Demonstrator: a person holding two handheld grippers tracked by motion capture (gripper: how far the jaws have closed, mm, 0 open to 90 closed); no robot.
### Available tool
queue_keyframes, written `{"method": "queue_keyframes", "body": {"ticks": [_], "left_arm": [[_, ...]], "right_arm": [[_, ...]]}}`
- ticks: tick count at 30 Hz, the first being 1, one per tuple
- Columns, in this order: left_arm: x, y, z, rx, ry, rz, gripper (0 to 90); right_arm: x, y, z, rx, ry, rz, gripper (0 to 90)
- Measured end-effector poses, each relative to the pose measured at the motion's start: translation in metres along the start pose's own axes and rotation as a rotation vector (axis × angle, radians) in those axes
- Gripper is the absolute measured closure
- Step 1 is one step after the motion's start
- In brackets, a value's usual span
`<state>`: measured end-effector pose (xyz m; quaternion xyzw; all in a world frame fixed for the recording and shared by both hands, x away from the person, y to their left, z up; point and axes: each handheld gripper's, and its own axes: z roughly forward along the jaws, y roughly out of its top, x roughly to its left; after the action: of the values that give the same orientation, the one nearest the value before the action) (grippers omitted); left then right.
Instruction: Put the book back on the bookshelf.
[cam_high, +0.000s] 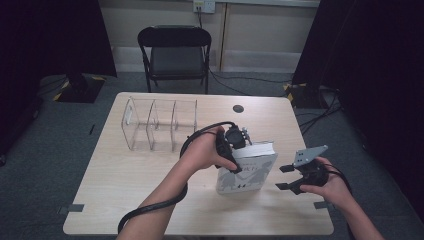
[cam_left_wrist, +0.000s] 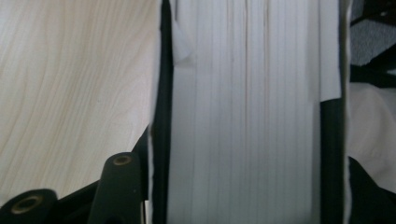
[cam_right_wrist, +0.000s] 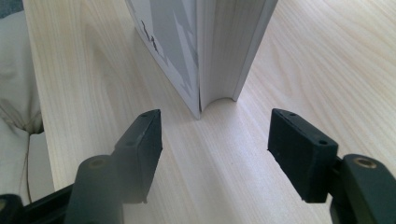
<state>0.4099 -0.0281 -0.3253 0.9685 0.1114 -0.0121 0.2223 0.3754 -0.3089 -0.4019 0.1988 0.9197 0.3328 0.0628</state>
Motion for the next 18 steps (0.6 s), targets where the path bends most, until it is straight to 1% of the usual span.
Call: {"method": "queue_keyframes", "body": {"ticks": [1, 2, 3, 4, 6, 8, 9, 12, 14, 15, 16, 18], "left_arm": [[0.001, 0.001, 0.001, 0.018, -0.001, 0.001, 44.8], [0.0, 0.002, 0.001, 0.025, 0.0, -0.005, 44.2], [0.0, 0.002, 0.001, 0.033, 0.0, -0.002, 44.8], [0.0, 0.002, 0.001, 0.035, 0.0, -0.011, 45.0], [0.001, 0.002, 0.001, 0.04, -0.002, -0.012, 45.7], [0.001, 0.003, 0.001, 0.043, -0.002, -0.021, 46.2], [0.001, 0.003, 0.001, 0.055, -0.002, -0.018, 46.4], [0.002, 0.004, 0.001, 0.06, -0.001, -0.025, 46.3], [0.002, 0.004, 0.002, 0.068, -0.004, -0.028, 46.4], [0.002, 0.005, 0.002, 0.076, -0.004, -0.023, 46.4], [0.002, 0.007, 0.002, 0.097, -0.005, -0.011, 46.3], [0.002, 0.008, 0.002, 0.113, -0.004, -0.007, 46.3]], "right_arm": [[0.0, -0.001, 0.0, 0.0, -0.002, 0.003, 35.4], [0.0, -0.001, 0.0, -0.001, -0.002, 0.005, 35.6], [0.0, -0.002, 0.0, -0.003, 0.0, 0.005, 35.8], [0.0, -0.003, -0.001, -0.003, 0.001, 0.008, 36.0], [0.0, -0.004, -0.001, -0.007, 0.001, 0.009, 36.1], [0.0, -0.006, 0.0, -0.007, -0.001, 0.01, 36.1], [-0.001, -0.007, 0.0, -0.006, 0.001, 0.012, 36.1], [-0.001, -0.009, 0.001, -0.005, -0.005, 0.023, 36.1], [0.0, -0.011, 0.003, -0.009, -0.01, 0.02, 36.1], [0.0, -0.012, 0.004, -0.008, -0.012, 0.023, 36.0], [0.0, -0.013, 0.006, -0.008, -0.013, 0.023, 35.8], [0.001, -0.015, 0.01, -0.004, -0.017, 0.025, 35.2]]}}
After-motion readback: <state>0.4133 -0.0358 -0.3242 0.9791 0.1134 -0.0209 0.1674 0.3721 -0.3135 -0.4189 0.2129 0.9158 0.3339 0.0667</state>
